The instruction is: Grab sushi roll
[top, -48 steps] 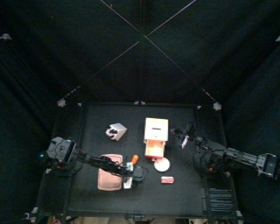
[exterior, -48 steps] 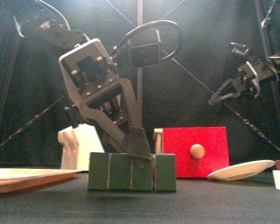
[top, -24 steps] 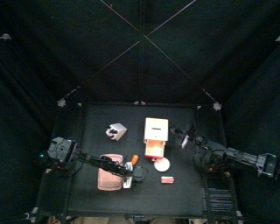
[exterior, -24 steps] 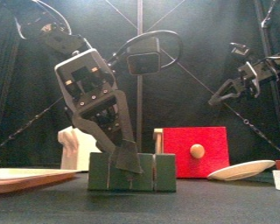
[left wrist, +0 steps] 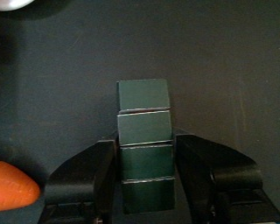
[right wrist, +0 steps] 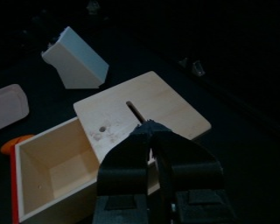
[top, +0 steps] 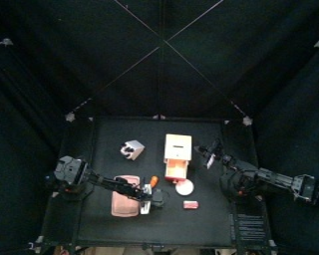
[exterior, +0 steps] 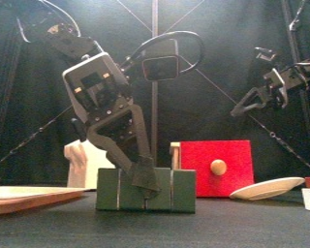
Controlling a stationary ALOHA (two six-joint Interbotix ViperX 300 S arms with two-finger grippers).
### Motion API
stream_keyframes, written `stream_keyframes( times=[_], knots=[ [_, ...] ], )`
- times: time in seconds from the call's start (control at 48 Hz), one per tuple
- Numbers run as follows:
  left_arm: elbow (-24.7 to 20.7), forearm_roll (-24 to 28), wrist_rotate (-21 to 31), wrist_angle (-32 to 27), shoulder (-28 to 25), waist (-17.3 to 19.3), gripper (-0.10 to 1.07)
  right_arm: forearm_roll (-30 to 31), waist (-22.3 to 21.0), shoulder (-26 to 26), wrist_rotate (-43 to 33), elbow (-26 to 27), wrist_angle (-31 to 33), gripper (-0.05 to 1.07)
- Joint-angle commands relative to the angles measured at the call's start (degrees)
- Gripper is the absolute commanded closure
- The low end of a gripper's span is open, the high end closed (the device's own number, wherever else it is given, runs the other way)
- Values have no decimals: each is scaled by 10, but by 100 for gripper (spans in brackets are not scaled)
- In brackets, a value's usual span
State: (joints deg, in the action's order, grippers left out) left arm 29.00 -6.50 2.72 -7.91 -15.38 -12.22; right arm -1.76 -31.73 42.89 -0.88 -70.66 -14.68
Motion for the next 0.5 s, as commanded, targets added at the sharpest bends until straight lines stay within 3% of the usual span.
stream_keyframes(
  times=[0.0,0.479],
  knots=[
    [-16,1,2,-5,15,2,25,0,-2,0,0,5,-3,101],
    [-59,3,0,-31,40,-4,25,0,-4,0,0,5,-3,101]
  ],
)
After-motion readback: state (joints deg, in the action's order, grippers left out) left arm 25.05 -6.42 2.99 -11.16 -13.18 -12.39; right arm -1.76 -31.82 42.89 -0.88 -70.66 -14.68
